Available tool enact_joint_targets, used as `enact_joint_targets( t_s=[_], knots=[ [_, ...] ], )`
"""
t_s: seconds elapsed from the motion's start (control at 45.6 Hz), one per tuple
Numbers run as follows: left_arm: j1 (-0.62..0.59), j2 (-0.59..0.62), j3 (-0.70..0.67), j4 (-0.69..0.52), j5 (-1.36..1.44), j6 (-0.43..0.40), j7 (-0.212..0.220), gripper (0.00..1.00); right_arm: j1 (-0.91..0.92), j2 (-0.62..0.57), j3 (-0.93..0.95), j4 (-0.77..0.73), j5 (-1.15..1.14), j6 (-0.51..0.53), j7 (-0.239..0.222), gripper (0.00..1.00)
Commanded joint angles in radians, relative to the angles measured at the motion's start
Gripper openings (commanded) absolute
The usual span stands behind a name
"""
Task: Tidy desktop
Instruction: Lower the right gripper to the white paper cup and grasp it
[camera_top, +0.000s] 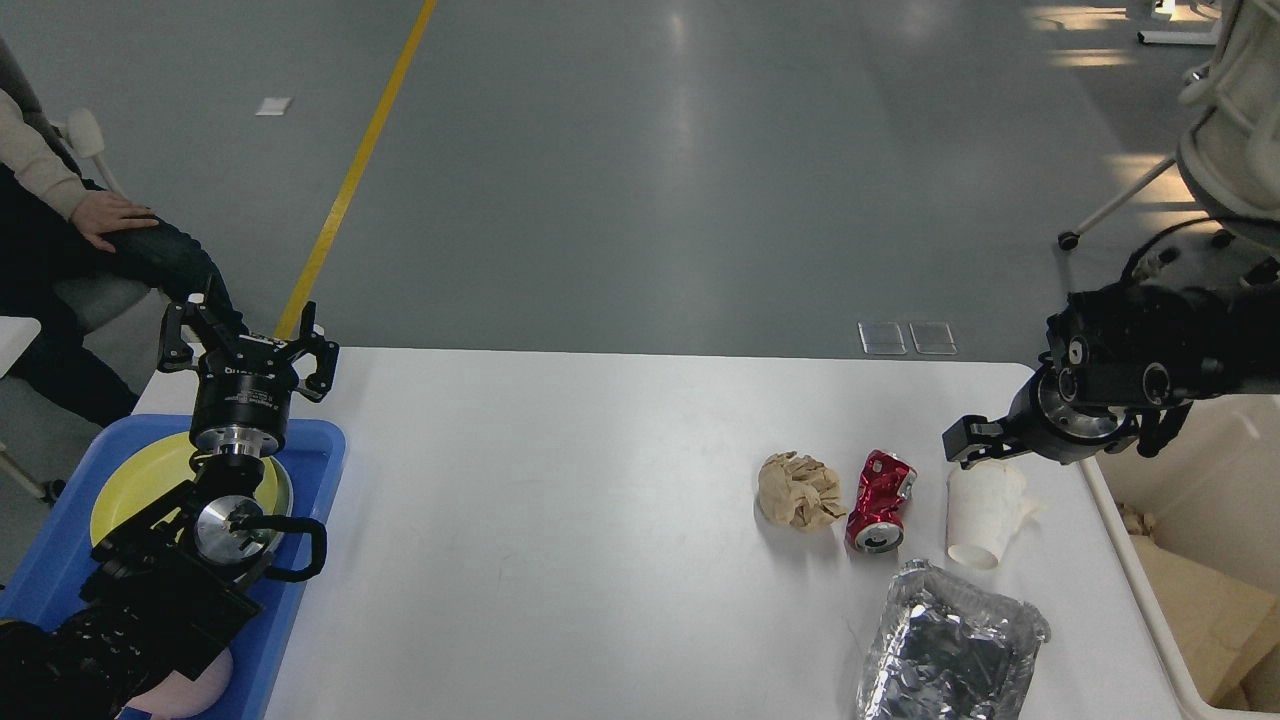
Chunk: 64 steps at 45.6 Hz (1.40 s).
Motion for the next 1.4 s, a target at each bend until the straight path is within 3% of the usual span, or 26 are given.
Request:
enact_joint_targets(
  t_s=[0.0, 0.219, 0.483, 0.921, 1.316, 1.382],
  knots=[
    [0.001, 0.0, 0.0, 0.001, 0.0, 0.0, 0.0, 0.96, -0.121, 0.003, 0.009, -0.078, 0.002, -0.043, -0.001, 1.0],
    [-0.001, 0.0, 0.0, 0.001, 0.0, 0.0, 0.0, 0.96, -0.265, 0.0, 0.125, -0.212, 0.129, -0.046, -0.001, 1.0],
    [-0.001, 0.0, 0.0, 0.001, 0.0, 0.0, 0.0, 0.96, -0.363, 0.003, 0.138, -0.334, 0.181, -0.046, -0.003, 1.0],
    [0.001, 0.0, 0.0, 0.001, 0.0, 0.0, 0.0, 0.96, -0.396, 0.011, 0.208, -0.351, 0.177, -0.049, -0.001, 1.0],
    [-0.001, 0.0, 0.0, 0.001, 0.0, 0.0, 0.0, 0.96, -0.431, 0.04, 0.195, -0.359, 0.166, -0.112, -0.004, 1.0],
    [-0.001, 0.0, 0.0, 0.001, 0.0, 0.0, 0.0, 0.96, -0.431, 0.04, 0.196, -0.359, 0.167, -0.114, -0.004, 0.89]
  ],
)
